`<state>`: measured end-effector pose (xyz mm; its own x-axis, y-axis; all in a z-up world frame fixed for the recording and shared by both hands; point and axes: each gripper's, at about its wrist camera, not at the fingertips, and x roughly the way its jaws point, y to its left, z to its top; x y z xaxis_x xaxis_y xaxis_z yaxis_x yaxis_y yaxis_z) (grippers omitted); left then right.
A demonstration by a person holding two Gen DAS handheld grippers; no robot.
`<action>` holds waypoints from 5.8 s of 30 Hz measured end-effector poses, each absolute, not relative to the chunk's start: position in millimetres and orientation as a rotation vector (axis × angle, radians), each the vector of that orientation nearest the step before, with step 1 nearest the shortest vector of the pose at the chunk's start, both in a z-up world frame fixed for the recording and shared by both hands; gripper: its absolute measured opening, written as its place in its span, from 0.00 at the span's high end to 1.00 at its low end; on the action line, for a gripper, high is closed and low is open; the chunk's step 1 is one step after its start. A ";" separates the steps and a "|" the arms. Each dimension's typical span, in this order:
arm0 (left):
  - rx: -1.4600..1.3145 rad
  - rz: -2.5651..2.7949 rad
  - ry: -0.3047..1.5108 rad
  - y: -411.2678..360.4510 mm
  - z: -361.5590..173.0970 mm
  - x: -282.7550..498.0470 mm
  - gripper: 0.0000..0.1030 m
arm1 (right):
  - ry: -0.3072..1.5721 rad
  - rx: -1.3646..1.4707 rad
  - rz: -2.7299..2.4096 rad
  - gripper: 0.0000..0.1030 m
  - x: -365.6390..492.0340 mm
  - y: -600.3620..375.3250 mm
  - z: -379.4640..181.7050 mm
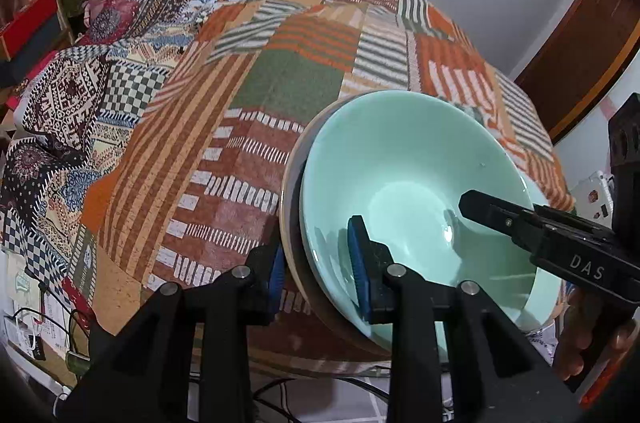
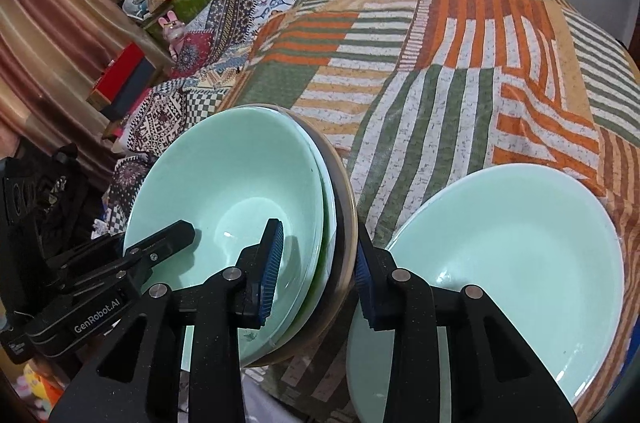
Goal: Organize plates and bowls
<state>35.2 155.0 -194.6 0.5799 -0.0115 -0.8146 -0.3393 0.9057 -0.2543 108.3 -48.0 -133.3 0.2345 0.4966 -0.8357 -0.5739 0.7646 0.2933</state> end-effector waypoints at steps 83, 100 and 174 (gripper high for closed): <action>-0.164 -0.063 0.969 -7.0 -158.9 89.1 0.71 | 0.979 0.121 0.511 0.70 102.2 -211.2 -92.0; -0.170 -0.049 1.037 -3.7 -183.4 104.2 0.71 | 1.045 0.125 0.506 0.70 114.7 -207.0 -112.2; -0.087 0.001 0.259 -19.7 23.7 -69.5 0.02 | 0.333 0.087 0.559 0.00 -15.8 -238.1 49.1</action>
